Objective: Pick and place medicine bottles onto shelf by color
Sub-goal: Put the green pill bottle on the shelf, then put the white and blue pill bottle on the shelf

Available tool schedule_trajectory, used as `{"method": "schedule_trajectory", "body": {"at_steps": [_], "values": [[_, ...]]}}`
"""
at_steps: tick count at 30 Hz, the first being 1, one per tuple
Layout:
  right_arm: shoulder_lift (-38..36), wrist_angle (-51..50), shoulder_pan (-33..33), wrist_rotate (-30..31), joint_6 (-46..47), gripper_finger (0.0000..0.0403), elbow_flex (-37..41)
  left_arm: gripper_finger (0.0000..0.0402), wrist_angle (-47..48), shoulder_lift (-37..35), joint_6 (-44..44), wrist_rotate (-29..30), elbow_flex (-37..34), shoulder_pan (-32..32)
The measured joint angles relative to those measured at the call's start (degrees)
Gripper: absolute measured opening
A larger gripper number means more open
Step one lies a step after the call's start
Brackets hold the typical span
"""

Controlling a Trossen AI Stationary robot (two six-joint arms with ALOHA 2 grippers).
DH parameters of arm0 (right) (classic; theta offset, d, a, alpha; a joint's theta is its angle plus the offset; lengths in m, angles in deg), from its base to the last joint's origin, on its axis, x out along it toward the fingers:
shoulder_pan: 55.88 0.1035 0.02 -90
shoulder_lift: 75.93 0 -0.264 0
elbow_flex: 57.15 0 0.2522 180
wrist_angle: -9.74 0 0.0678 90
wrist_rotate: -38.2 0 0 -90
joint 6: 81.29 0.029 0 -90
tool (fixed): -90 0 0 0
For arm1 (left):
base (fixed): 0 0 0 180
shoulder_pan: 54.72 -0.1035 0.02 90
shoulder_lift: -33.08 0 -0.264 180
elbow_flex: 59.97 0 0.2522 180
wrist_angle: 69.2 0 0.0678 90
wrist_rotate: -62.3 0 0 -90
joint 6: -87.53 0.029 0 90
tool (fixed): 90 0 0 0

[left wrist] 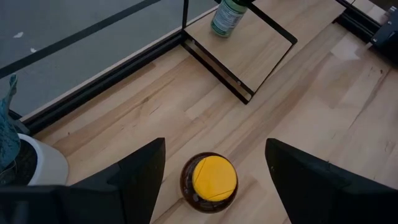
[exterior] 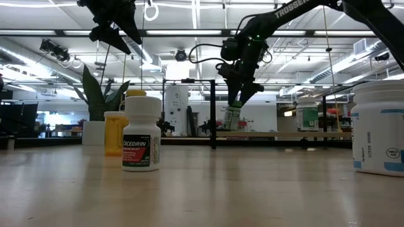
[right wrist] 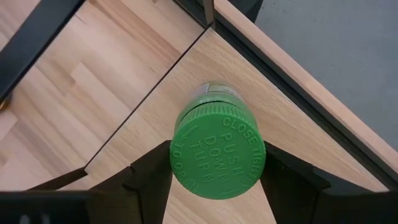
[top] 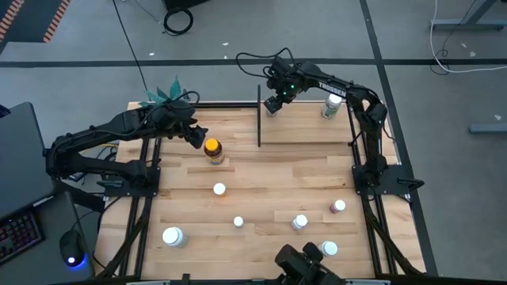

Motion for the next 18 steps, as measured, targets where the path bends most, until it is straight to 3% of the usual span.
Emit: {"method": "schedule_trajectory", "body": {"at_steps": [18], "values": [[0.00,0.76,-0.13,0.02,-0.24,0.0285,0.00,0.0282,0.07,0.00,0.00,-0.02,0.00,0.00]]}}
